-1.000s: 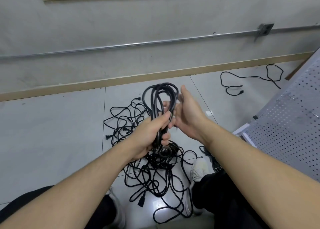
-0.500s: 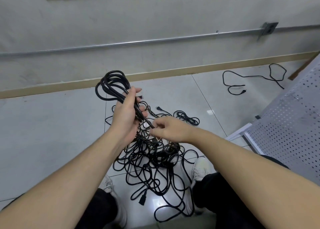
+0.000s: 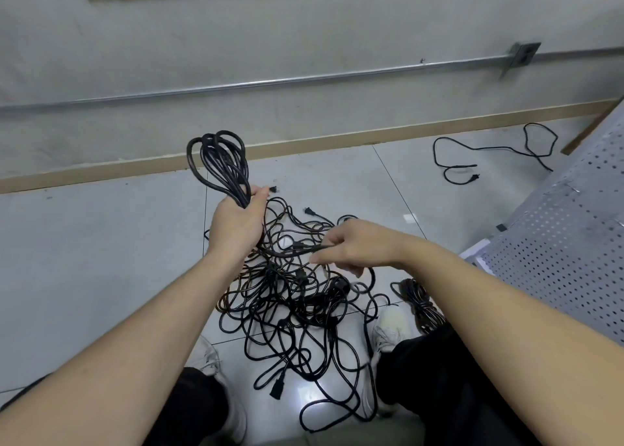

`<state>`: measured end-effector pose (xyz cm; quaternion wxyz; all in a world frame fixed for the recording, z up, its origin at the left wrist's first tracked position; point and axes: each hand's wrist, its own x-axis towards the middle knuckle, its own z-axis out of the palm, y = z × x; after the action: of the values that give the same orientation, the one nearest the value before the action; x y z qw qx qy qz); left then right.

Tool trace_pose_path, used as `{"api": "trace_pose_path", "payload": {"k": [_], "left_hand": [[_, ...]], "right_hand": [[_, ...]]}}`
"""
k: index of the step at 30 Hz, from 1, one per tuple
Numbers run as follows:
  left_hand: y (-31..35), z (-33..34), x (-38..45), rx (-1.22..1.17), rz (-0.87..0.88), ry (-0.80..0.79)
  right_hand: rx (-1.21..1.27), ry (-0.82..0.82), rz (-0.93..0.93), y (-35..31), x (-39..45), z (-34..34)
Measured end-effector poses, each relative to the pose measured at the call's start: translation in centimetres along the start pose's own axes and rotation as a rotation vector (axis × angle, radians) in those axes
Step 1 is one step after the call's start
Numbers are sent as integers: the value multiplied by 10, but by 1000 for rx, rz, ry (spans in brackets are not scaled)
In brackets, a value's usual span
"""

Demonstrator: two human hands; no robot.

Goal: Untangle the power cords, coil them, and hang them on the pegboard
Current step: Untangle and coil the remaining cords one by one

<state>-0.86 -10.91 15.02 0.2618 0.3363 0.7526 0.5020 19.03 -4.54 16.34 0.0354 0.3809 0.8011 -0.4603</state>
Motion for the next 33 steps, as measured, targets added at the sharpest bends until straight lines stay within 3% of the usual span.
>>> {"api": "trace_pose_path", "payload": {"k": [7, 12, 15, 20, 24, 26, 29, 33], "left_hand": [[1, 8, -9, 176, 35, -235], [19, 15, -29, 161, -70, -376], [26, 17, -42, 150, -26, -484], [11, 19, -40, 238, 55, -622], [7, 15, -32, 106, -102, -519], [8, 12, -29, 45, -197, -492], [7, 9, -26, -3, -223, -627], [2, 17, -35, 169, -68, -775]], "right_hand": [[584, 158, -220, -11, -12, -15], [647, 453, -174, -18, -9, -14], [631, 539, -144, -18, -9, -16], [629, 504, -33, -15, -4, -15], [801, 294, -73, -12, -7, -25], [855, 300, -142, -12, -7, -27], [958, 466, -213, -15, -6, -26], [1006, 686, -155, -18, 0, -22]]}}
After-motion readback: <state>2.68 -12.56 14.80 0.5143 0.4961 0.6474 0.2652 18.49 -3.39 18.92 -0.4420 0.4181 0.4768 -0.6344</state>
